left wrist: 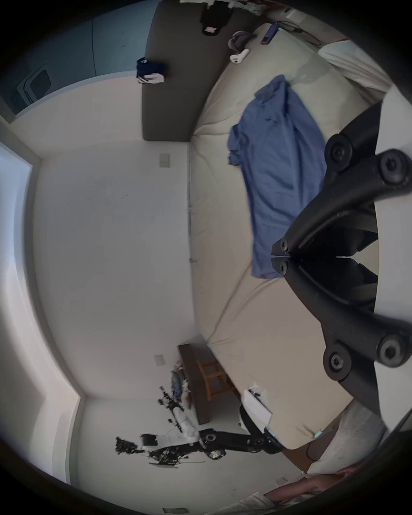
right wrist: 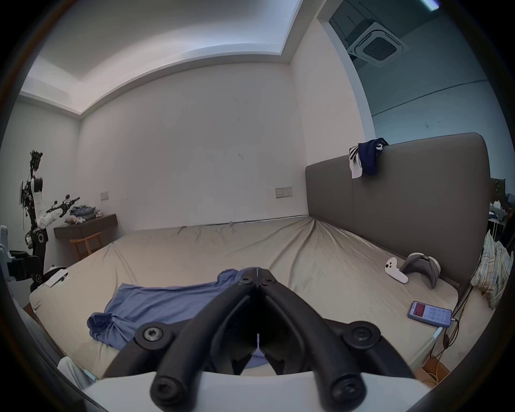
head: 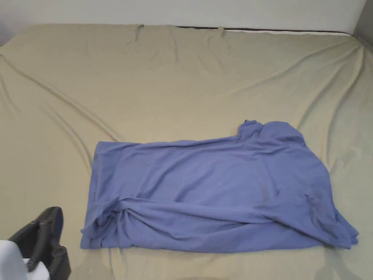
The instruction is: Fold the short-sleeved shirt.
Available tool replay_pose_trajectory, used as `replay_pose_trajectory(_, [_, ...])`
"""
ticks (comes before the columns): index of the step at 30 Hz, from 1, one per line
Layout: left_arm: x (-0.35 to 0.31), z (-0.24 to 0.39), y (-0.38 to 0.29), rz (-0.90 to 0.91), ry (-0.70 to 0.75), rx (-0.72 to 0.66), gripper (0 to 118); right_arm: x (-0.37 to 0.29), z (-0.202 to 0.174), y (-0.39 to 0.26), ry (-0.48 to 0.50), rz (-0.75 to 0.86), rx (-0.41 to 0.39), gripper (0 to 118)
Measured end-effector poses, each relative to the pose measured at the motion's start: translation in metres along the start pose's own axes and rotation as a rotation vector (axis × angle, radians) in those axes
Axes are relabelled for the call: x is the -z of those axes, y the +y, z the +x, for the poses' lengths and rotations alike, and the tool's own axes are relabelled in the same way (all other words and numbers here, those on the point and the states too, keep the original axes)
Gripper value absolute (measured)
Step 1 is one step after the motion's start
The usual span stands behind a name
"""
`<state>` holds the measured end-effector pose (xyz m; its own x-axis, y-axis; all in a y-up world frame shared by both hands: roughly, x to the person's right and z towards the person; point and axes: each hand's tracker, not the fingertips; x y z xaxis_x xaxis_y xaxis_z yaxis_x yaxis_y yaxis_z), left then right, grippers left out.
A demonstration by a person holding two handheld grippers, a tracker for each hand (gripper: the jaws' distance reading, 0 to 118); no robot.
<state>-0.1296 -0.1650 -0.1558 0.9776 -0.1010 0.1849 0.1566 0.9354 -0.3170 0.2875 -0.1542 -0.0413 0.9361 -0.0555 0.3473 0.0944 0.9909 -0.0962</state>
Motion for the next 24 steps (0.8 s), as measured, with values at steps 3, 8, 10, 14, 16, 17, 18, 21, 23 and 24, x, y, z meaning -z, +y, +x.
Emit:
replay_pose_trajectory(3, [0.021, 0.006, -0.029, -0.133, -0.015, 0.018, 0, 0.002, -0.003, -0.004, 0.008, -0.029, 0.004, 0])
replay_pose_trajectory(8, [0.07, 0.011, -0.077, -0.298, -0.006, 0.056, 0, 0.007, -0.005, -0.008, 0.019, -0.065, -0.02, 0])
replay_pose_trajectory(10, [0.093, 0.007, -0.085, -0.396, 0.0, 0.027, 0, 0.009, -0.007, -0.009, 0.015, -0.076, -0.035, 0])
replay_pose_trajectory(14, [0.136, -0.008, -0.099, -0.46, 0.034, -0.046, 117, 0.017, -0.014, -0.009, 0.023, -0.113, -0.038, 0])
replay_pose_trajectory(16, [0.152, -0.013, -0.099, -0.455, 0.039, -0.041, 111, 0.019, -0.018, -0.012, 0.023, -0.125, -0.048, 0])
replay_pose_trajectory(17, [0.158, -0.014, -0.098, -0.438, 0.045, -0.05, 111, 0.021, -0.019, -0.013, 0.029, -0.135, -0.053, 0])
replay_pose_trajectory(18, [0.165, -0.015, -0.098, -0.441, 0.046, -0.05, 111, 0.022, -0.021, -0.014, 0.032, -0.14, -0.056, 0])
replay_pose_trajectory(21, [0.18, -0.026, -0.1, -0.495, 0.017, -0.077, 111, 0.026, -0.027, -0.015, 0.043, -0.153, -0.066, 0])
replay_pose_trajectory(23, [0.189, -0.024, -0.108, -0.516, 0.0, -0.078, 83, 0.029, -0.03, -0.016, 0.045, -0.159, -0.068, 0])
replay_pose_trajectory(24, [0.192, -0.024, -0.111, -0.529, -0.013, -0.088, 45, 0.03, -0.028, -0.013, 0.039, -0.161, -0.064, 0])
